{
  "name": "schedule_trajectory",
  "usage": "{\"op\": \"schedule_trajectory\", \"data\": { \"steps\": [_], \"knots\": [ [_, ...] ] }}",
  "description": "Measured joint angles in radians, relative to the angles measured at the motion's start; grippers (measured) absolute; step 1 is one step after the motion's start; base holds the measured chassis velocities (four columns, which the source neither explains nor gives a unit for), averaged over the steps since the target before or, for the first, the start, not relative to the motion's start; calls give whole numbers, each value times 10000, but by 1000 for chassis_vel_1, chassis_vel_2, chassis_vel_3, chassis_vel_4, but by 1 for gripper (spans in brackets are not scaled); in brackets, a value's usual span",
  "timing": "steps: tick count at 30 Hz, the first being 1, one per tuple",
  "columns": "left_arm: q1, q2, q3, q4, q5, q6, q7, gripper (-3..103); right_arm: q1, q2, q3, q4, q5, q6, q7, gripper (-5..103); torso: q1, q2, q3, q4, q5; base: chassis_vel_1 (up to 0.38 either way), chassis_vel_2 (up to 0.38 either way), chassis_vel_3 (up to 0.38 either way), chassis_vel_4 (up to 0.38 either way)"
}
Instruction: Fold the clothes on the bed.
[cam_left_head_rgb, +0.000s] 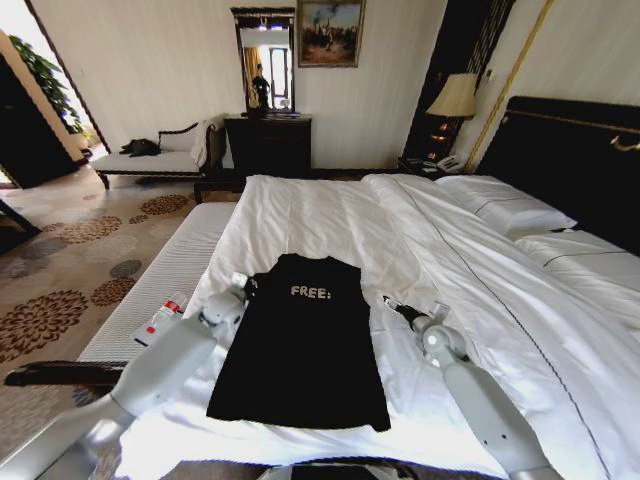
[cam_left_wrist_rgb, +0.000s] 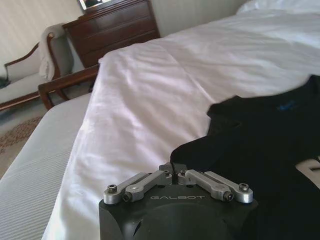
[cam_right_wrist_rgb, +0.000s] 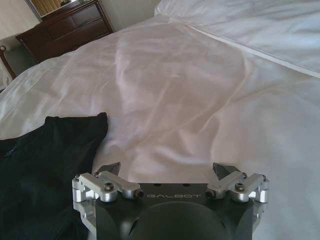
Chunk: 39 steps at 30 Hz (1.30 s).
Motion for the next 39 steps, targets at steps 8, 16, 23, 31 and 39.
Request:
{"op": "schedule_trajectory", "data": {
  "steps": [8,16,23,31,39],
  "knots": [
    [-262,-272,-715,736,-789,28,-188,0,-163,-8,110,137,-2,2,-13,100,0,-1,0,0,1,0,0,0,0],
    [-1124,-539,-759,2070,-1204,34,-146,0,-245,-2,179,132,-17,22,-66,100,0,-1,0,-1,1,0,0,0,0],
    [-1598,-756,-608,2894,-1320,24,-52,0,-301,43,193,129,-56,37,-87,100,1,-1,0,-1,1,0,0,0,0],
    [-1385,-868,-471,2138,-1266,-11,-152,0,-347,30,222,97,-81,47,-116,100,0,-1,-1,0,2,0,0,0,0],
    [-1630,-914,792,1021,-833,-15,-265,0,-461,-29,355,161,-81,53,-140,100,0,-1,0,0,3,0,0,0,0]
  ]
}}
